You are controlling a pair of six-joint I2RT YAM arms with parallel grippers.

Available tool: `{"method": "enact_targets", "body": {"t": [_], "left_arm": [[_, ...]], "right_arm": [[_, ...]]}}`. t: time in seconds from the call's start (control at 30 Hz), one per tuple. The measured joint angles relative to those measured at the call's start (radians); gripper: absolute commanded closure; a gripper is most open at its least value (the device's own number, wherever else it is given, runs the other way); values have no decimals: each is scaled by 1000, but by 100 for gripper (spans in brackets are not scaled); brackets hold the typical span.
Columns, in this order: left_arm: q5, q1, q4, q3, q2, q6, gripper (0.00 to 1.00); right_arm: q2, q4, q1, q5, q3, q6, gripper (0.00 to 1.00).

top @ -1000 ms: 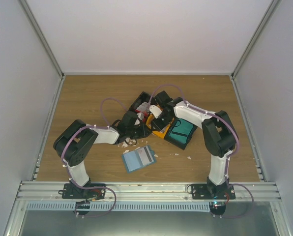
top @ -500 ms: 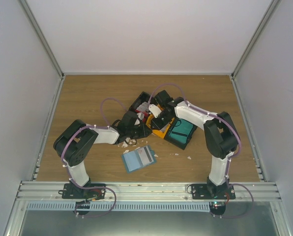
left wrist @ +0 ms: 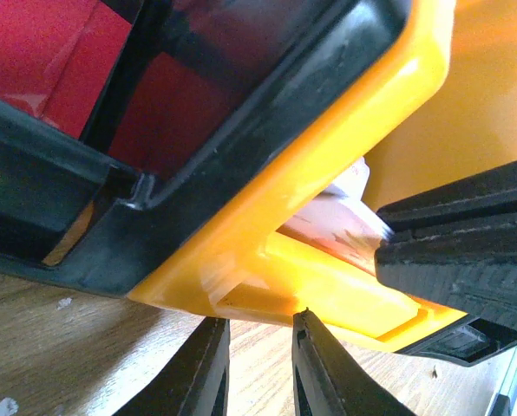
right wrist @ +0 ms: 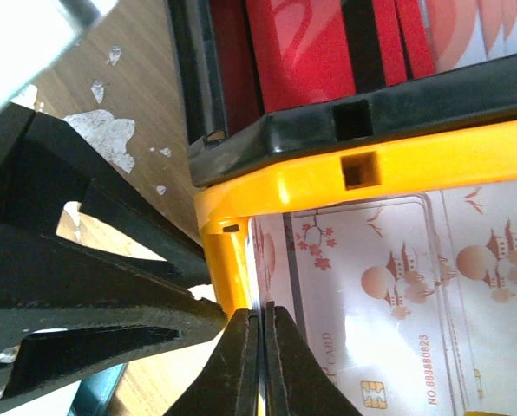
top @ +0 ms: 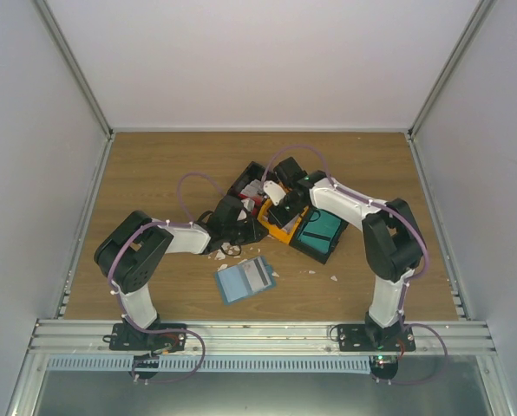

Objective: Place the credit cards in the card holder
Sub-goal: Pick up the credit card from the storage box.

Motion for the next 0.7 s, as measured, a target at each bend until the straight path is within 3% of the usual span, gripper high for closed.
{"method": "enact_targets", "body": {"t": [0.23, 0.5, 0.7], "left_arm": [[-8, 0, -1, -5, -8, 2, 70], [6, 1, 9, -31, -132, 29, 40], [50, 1, 58, -29, -200, 42, 22]], "right_arm": [[-14, 16, 0, 57, -3, 31, 99], [-167, 86, -25, 161, -51, 127, 100], [-288, 194, -108, 122, -124, 230, 99]]}}
